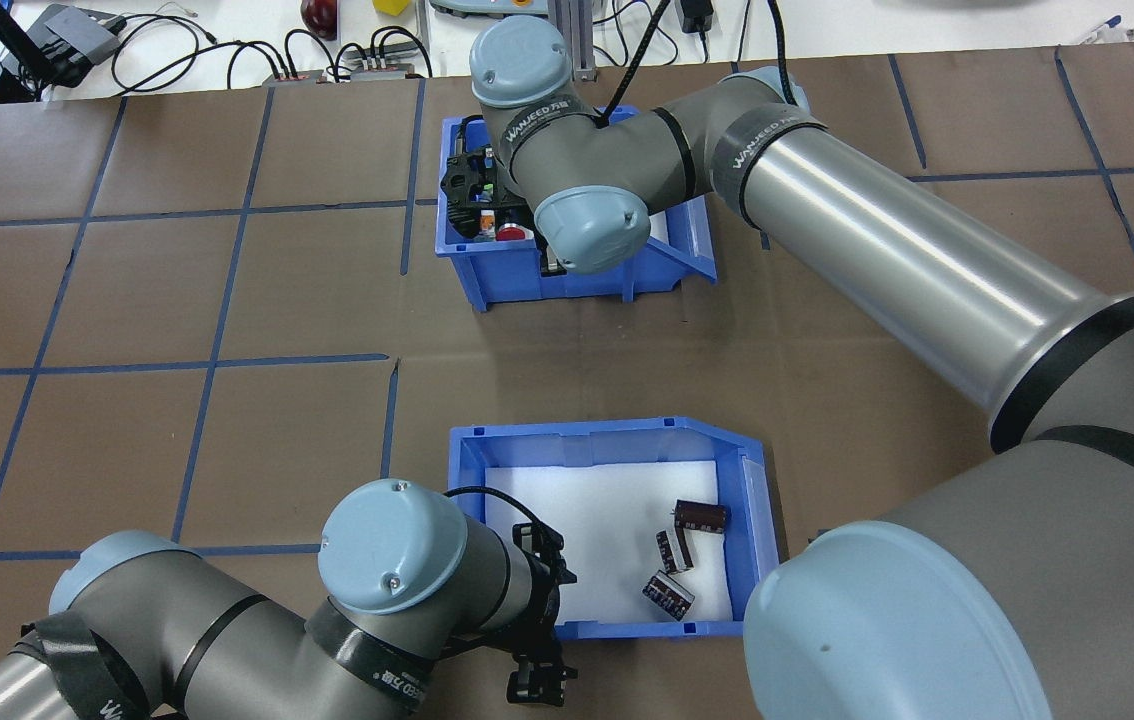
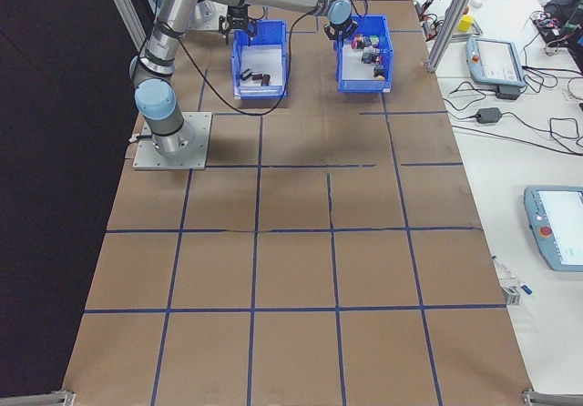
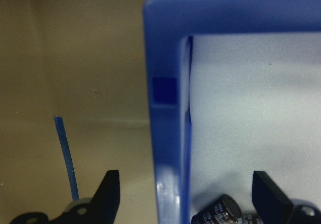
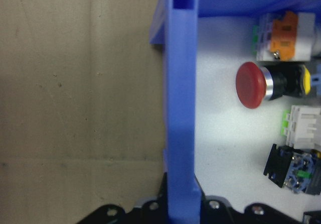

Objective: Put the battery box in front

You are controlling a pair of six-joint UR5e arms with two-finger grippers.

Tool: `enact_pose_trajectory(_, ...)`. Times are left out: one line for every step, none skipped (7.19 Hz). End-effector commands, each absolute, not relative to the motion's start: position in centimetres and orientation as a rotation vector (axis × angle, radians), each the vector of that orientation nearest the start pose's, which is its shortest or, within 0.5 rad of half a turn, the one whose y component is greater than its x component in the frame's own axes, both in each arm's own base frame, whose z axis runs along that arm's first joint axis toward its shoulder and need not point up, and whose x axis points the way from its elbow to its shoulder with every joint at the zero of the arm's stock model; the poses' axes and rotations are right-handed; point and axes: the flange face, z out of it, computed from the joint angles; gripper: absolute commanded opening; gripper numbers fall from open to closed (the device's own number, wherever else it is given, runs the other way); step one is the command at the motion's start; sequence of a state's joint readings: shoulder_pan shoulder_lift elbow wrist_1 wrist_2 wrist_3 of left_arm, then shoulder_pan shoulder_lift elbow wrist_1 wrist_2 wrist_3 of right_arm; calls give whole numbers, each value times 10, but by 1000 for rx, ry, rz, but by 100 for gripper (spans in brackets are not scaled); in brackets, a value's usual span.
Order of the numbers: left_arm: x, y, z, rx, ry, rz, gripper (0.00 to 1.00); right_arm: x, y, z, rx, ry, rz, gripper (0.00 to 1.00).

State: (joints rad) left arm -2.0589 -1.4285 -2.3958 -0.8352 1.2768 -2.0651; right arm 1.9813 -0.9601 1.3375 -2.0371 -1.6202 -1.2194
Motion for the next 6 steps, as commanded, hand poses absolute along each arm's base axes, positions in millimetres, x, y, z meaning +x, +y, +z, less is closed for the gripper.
enact_pose_trajectory(-311, -227, 244, -2296, 2312, 429, 17, 386, -604, 302, -2323, 2237, -110, 8)
enact_pose_trajectory(-311, -228, 249, -2301, 2338, 417, 5, 363, -614, 309, -2295, 2276, -108, 7)
enact_pose_trajectory(-309, -228, 262, -2311, 2394, 374, 0, 328, -630, 318, -2248, 2331, -119, 6)
enact_pose_trajectory(-303, -232, 268, -2303, 2415, 246, 0, 292, -643, 324, -2221, 2378, -114, 6)
enact_pose_trajectory(-297, -236, 276, -2246, 2493, 197, 0, 246, -649, 324, -2247, 2386, -65, 6)
enact_pose_trajectory(-286, -244, 285, -2238, 2470, 179, 0, 206, -639, 331, -2246, 2393, -56, 6)
